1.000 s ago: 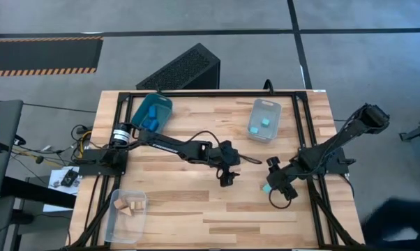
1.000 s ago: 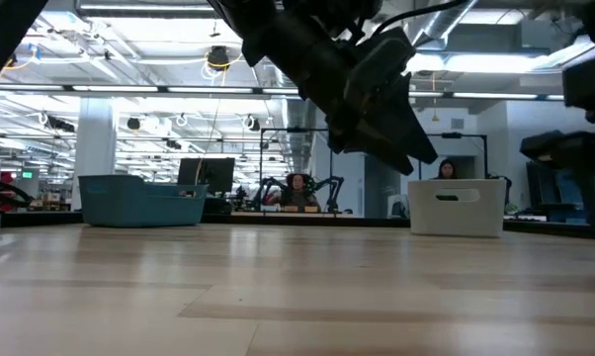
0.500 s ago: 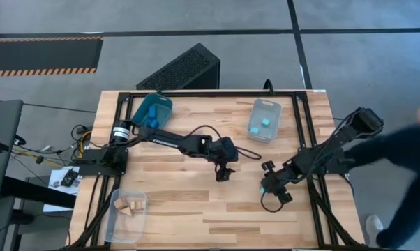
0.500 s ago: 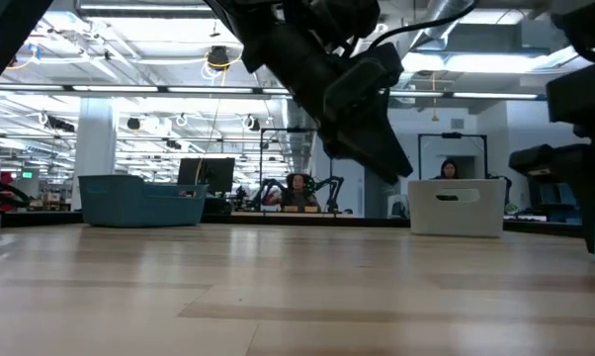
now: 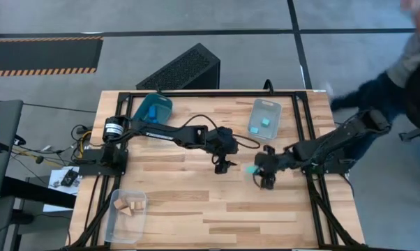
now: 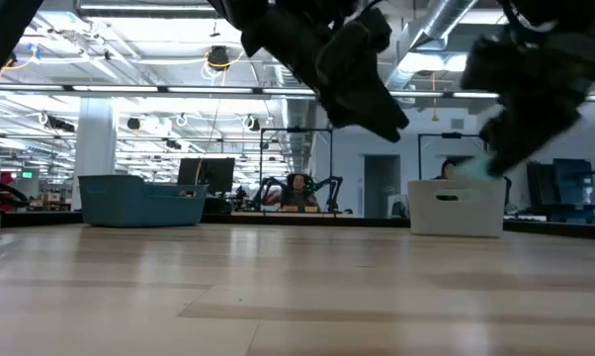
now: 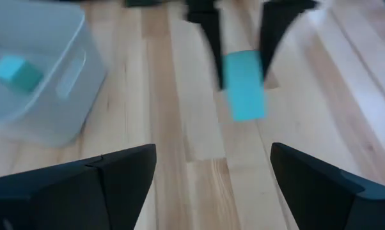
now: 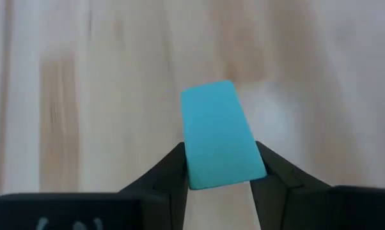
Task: Sort & place blocks by color
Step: Put the light blue block into the gray bin
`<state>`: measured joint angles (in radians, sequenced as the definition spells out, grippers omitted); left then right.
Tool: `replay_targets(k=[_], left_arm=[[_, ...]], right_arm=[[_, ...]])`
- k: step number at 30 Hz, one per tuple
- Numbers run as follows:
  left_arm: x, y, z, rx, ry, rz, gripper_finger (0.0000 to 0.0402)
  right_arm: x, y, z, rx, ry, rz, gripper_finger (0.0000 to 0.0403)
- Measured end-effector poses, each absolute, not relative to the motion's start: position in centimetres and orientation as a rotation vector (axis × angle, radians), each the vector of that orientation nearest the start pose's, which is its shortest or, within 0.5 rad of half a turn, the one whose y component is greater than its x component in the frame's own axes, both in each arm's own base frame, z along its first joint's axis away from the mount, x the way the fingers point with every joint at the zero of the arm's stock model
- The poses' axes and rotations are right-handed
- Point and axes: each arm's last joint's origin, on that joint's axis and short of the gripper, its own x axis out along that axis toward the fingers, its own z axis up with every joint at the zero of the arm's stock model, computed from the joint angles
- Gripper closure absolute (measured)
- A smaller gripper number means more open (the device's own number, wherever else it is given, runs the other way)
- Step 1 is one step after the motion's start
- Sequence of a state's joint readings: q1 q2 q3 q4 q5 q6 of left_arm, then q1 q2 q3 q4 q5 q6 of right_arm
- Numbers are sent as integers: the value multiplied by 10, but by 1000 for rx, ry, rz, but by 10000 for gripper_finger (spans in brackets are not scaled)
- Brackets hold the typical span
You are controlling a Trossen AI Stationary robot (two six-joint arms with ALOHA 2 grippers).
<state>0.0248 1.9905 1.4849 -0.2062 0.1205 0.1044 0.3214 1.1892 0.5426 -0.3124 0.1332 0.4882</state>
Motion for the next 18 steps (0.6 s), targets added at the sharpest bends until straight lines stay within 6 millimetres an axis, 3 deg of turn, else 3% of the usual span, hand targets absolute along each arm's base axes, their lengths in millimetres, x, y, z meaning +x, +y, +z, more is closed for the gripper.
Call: replay_targets(k=[5, 10, 18], left_arm=[[440, 11, 234, 153, 627, -223, 106], [437, 13, 252, 395, 554, -193, 121], [441, 17, 259, 664, 493, -139, 157]], right_arm=[[198, 42, 198, 386, 742, -167, 264], [191, 24, 223, 540, 556, -222, 257], [183, 4, 250, 715, 369, -130, 260]])
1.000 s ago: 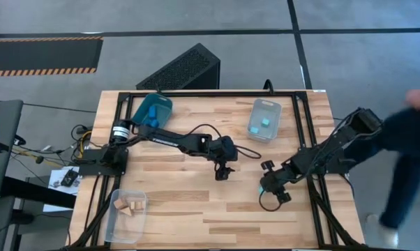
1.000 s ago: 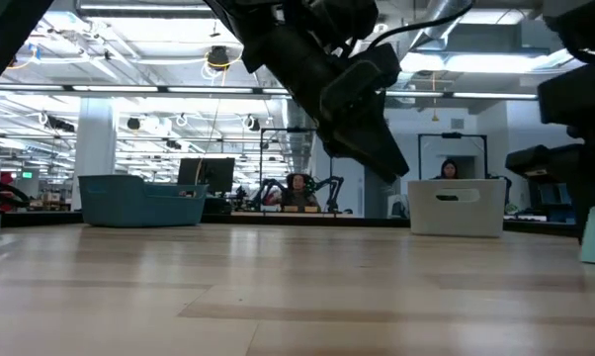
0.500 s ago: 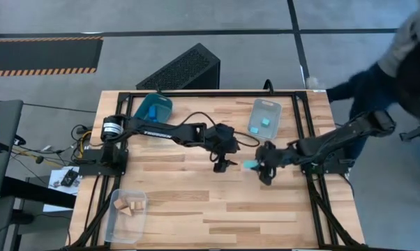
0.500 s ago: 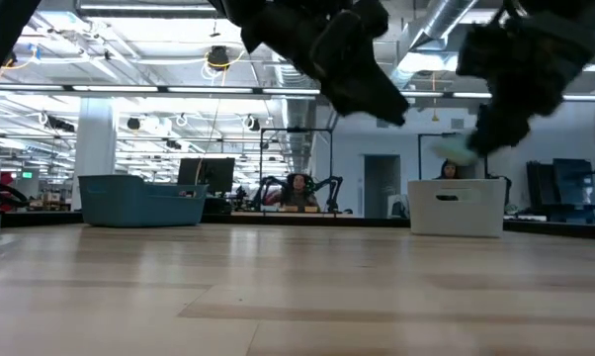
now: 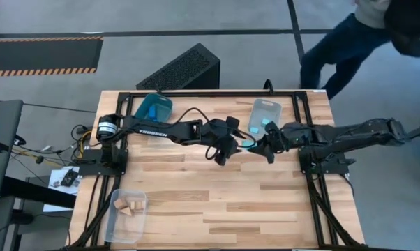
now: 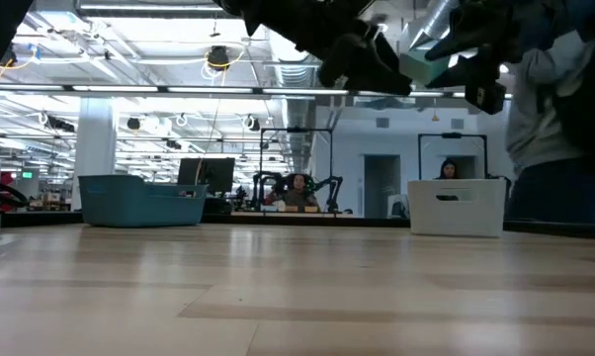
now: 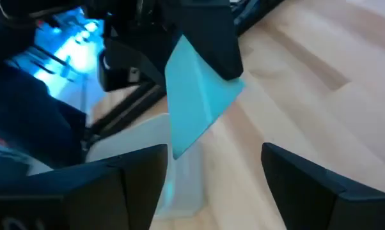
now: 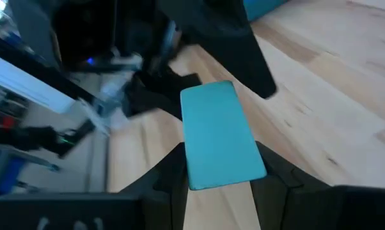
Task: Sort & place blocks by color
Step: Put the light blue block into the gray bin
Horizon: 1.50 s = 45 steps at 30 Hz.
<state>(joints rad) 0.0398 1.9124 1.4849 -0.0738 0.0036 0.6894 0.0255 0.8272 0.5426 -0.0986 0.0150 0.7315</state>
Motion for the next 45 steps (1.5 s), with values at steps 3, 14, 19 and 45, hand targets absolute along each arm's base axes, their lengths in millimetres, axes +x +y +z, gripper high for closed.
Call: replay_targets(k=[3, 14, 19, 45], left_arm=[[443, 18, 264, 706, 450, -78, 171], [444, 18, 278, 754, 339, -81, 215], [445, 20, 280, 751, 308, -93, 250], [444, 50, 292, 612, 206, -69, 340]], right_arm=[[181, -1, 252, 764, 367, -104, 257], [180, -13, 259, 840, 334, -13, 255], [180, -18, 261, 850, 323, 6, 258], [177, -35, 260, 890, 304, -16, 158]])
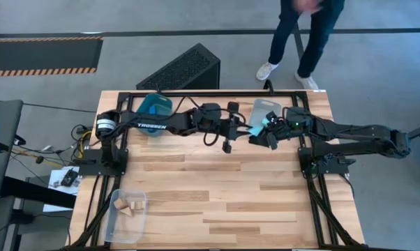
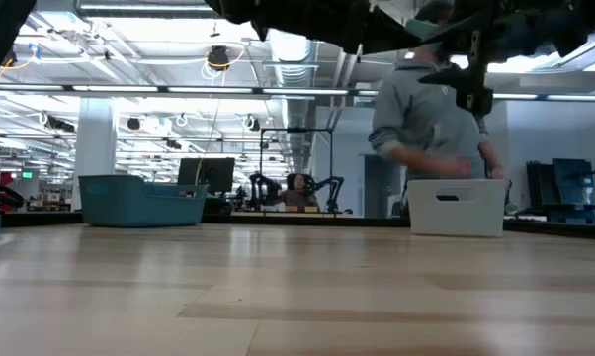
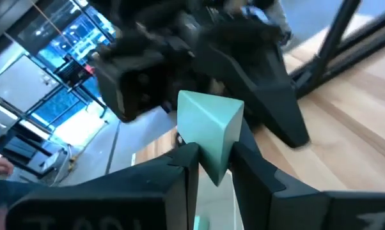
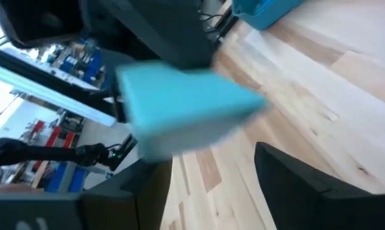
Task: Sort & place blocks by color
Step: Put the light blue block into the gray bin
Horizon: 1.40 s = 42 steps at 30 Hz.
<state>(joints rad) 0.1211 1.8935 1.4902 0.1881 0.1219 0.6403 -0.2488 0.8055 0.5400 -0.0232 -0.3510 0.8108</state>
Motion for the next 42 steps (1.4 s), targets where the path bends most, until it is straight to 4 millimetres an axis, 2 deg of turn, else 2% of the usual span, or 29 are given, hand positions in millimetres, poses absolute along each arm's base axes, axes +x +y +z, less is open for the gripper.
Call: replay_targets(k=[10, 17, 19, 21, 26, 35, 38, 42], left_arm=[[441, 74, 294, 559, 187, -64, 354], [438, 95, 292, 518, 187, -49, 355], [443, 100, 287, 513, 151, -36, 355], [444, 107, 277, 470, 174, -27, 355], [465, 122, 249, 410, 160, 3, 355], [500, 137, 180, 237, 279, 7, 355], [507, 140, 168, 161, 310, 21, 354], [510, 142, 166, 73, 337, 84, 354]], right_arm=[[171, -48, 253, 918, 340, -136, 155], [155, -50, 248, 917, 396, -274, 155], [150, -50, 245, 918, 419, -330, 155], [145, -50, 244, 932, 433, -379, 155], [136, -48, 243, 978, 434, -452, 155], [127, -37, 243, 1069, 437, -525, 164], [126, -33, 243, 1086, 441, -509, 172], [127, -29, 243, 1101, 455, -486, 179]])
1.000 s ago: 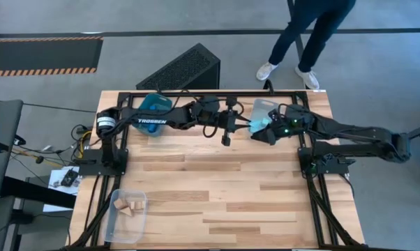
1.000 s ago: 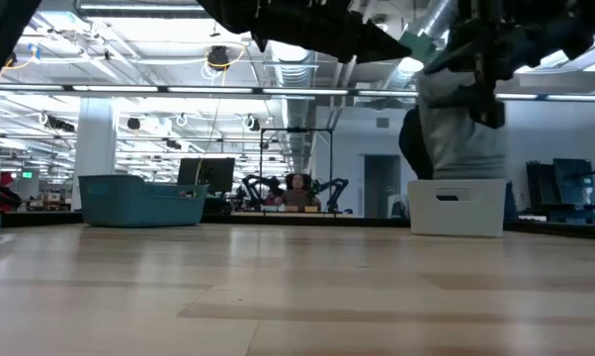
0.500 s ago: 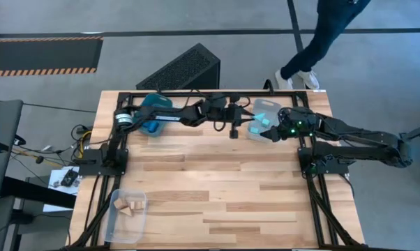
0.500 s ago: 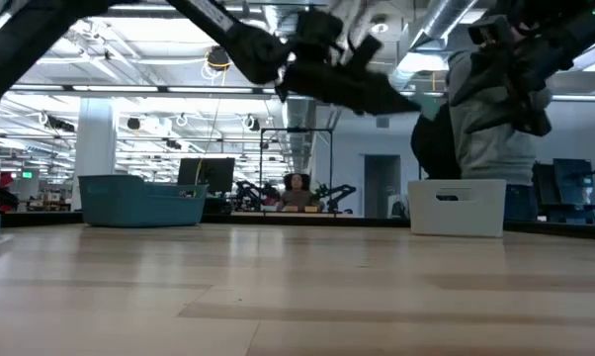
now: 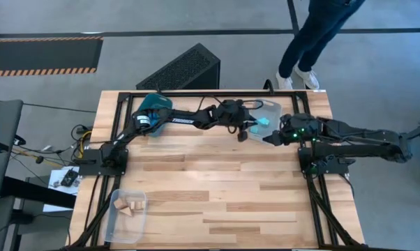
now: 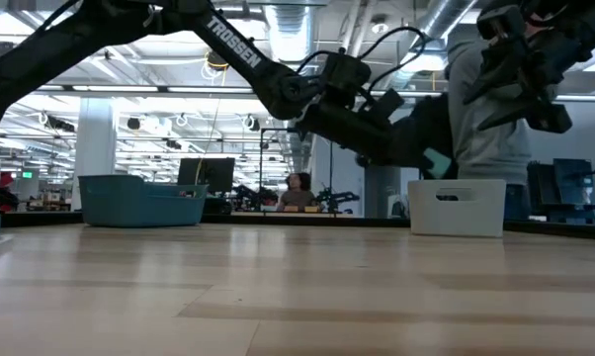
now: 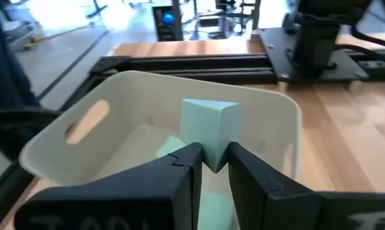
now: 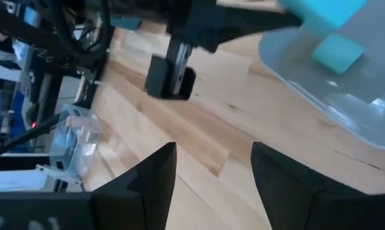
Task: Sort & place blocks by color
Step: Put the light blue block into the gray bin, then adjust the gray bin on the table
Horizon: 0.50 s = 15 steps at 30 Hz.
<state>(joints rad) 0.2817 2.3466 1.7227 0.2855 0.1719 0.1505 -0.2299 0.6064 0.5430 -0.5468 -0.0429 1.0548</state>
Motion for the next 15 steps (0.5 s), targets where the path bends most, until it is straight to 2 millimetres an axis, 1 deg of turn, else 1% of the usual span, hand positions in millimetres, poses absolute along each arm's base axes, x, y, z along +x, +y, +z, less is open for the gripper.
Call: replay_targets(k=[3, 6, 11, 13, 15], left_arm=[[510, 144, 166, 47, 337, 133, 352], [509, 147, 166, 1, 337, 154, 337], [506, 150, 166, -46, 369, 149, 281], [506, 153, 175, -28, 376, 146, 254], [504, 157, 187, -29, 424, 148, 227]], right_arm=[[128, -27, 243, 1090, 455, -494, 180], [128, -27, 243, 1070, 436, -526, 180], [129, -29, 242, 1007, 414, -597, 180], [131, -30, 240, 968, 436, -595, 180], [132, -30, 239, 936, 454, -591, 180]])
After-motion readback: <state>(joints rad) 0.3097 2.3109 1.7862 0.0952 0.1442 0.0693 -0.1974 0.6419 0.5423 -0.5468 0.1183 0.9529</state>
